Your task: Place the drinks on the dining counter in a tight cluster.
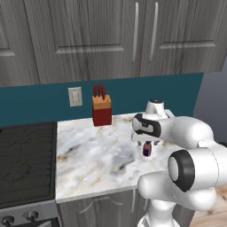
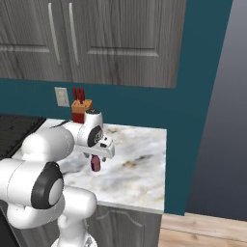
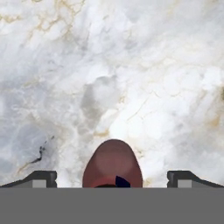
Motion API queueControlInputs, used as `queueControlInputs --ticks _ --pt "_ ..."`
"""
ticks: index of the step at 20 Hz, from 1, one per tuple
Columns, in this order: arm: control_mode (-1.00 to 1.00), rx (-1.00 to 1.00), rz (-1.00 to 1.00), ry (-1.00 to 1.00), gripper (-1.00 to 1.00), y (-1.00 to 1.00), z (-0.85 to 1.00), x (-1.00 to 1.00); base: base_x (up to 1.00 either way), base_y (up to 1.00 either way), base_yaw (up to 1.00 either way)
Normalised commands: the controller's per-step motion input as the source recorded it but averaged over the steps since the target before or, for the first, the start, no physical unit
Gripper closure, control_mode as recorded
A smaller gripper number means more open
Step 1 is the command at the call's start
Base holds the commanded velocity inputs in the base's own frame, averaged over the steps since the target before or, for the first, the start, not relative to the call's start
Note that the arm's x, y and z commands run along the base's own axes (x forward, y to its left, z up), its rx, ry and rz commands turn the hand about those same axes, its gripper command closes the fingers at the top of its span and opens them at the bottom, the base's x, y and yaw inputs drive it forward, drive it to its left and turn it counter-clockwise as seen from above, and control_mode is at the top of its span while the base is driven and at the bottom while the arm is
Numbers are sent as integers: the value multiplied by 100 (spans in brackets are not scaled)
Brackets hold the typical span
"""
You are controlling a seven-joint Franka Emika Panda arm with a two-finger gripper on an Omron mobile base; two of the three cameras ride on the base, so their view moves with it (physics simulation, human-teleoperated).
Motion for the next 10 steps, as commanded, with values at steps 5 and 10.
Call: queueControlInputs --ticks 5,10 --pt "-100 0 0 0 100 0 0 0 0 0 0" --pt "-100 0 0 0 100 0 0 -1 0 0 0"
